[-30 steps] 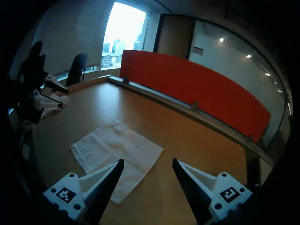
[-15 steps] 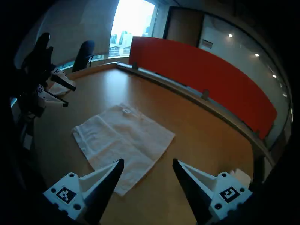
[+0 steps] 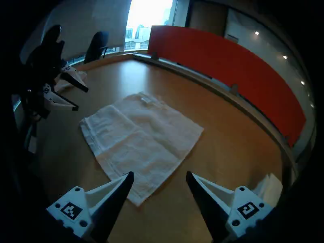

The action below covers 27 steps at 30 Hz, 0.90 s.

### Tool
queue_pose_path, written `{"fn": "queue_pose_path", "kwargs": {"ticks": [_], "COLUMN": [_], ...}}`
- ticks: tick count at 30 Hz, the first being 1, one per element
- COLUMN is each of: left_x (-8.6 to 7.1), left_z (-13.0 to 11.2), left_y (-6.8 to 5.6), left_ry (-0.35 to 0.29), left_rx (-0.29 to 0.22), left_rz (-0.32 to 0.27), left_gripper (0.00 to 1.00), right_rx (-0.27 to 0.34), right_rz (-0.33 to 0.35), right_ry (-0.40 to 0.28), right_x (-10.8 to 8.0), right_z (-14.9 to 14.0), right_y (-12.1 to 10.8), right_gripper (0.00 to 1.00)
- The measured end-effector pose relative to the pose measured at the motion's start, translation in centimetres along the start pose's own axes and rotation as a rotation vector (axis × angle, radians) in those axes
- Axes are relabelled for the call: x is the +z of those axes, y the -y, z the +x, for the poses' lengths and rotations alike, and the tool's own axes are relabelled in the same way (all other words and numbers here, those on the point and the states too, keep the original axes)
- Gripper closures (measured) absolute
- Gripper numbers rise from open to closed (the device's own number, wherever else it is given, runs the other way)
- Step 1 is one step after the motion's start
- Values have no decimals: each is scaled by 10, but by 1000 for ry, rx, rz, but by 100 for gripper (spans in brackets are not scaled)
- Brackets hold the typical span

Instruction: Fold towel

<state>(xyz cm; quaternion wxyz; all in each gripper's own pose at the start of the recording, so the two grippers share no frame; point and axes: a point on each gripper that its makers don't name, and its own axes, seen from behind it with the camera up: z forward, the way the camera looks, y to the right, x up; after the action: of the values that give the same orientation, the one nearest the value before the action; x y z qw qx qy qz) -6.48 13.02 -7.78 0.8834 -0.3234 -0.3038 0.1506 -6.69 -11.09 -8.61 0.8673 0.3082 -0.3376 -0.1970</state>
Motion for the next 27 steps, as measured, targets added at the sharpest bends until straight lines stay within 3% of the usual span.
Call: {"fn": "queue_pose_path", "kwargs": {"ticks": [14,27], "left_x": [23,34], "left_z": [-43,-60], "left_y": [-12,-21], "left_ry": [98,164], "left_rx": [-6,-18], "left_rz": [-45,-73], "left_gripper": [5,5], "right_rx": [-1,14], "right_rz": [51,100], "right_ry": [70,109], "right_x": [22,27], "right_z": [-35,-53], "right_y": [20,29], "right_gripper": [0,0]}}
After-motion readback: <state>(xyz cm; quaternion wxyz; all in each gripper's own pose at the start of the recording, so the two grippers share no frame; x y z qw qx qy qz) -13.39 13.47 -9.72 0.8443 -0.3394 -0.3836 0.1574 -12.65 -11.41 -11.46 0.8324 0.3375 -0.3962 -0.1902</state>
